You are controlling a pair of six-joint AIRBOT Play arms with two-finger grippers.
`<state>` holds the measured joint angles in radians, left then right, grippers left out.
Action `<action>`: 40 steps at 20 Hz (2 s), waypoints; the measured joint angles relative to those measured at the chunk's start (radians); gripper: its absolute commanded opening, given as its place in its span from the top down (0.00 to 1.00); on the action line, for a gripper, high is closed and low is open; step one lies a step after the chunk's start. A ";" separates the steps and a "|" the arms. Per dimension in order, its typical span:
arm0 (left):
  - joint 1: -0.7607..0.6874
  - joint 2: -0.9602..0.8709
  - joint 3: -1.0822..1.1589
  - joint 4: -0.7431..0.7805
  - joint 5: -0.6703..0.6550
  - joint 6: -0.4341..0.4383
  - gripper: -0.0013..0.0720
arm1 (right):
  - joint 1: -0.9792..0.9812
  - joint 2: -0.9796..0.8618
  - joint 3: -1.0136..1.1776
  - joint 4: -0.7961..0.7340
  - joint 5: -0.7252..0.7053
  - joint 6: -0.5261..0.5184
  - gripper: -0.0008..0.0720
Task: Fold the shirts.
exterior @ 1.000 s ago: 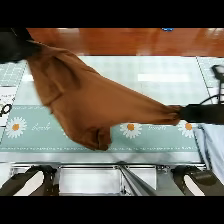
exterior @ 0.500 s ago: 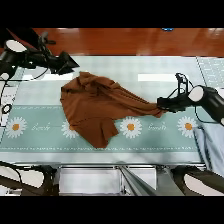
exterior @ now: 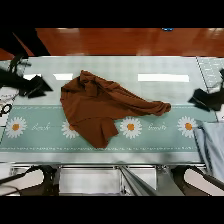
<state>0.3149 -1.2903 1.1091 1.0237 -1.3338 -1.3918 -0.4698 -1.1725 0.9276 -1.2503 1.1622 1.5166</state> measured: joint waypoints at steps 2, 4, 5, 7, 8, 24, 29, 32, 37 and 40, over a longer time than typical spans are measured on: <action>0.061 0.142 -0.220 -0.068 0.039 0.032 0.29 | -0.079 0.060 -0.121 0.062 -0.008 -0.069 0.43; 0.112 0.268 -0.426 -0.158 0.078 0.061 0.29 | -0.122 0.102 -0.225 0.150 -0.026 -0.129 0.43; 0.130 0.314 -0.509 -0.192 0.085 0.070 0.29 | -0.134 0.114 -0.261 0.194 -0.032 -0.156 0.43; 0.153 0.369 -0.650 -0.236 0.108 0.083 0.29 | -0.150 0.130 -0.308 0.273 -0.030 -0.206 0.43; 0.159 0.380 -0.703 -0.254 0.113 0.087 0.29 | -0.155 0.135 -0.322 0.298 -0.029 -0.221 0.43; -0.167 0.105 -0.727 -0.526 0.521 0.153 0.96 | -0.145 0.138 -0.359 0.382 0.000 -0.267 0.43; -0.190 0.077 -0.678 -0.449 0.504 0.146 0.96 | -0.036 0.075 -0.358 0.416 -0.023 -0.263 0.43; -0.193 0.072 -0.669 -0.429 0.496 0.146 0.96 | 0.015 0.029 -0.347 0.472 -0.066 -0.264 0.43; -0.194 0.071 -0.665 -0.414 0.488 0.148 0.96 | 0.049 -0.063 -0.255 0.522 -0.099 -0.267 0.43; -0.194 0.071 -0.665 -0.412 0.486 0.150 0.96 | 0.071 -0.124 -0.184 0.538 -0.099 -0.258 0.43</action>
<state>0.1207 -1.2198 0.4446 0.6117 -0.8478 -1.2423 -0.3985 -1.2961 0.7437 -0.7124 1.0634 1.2583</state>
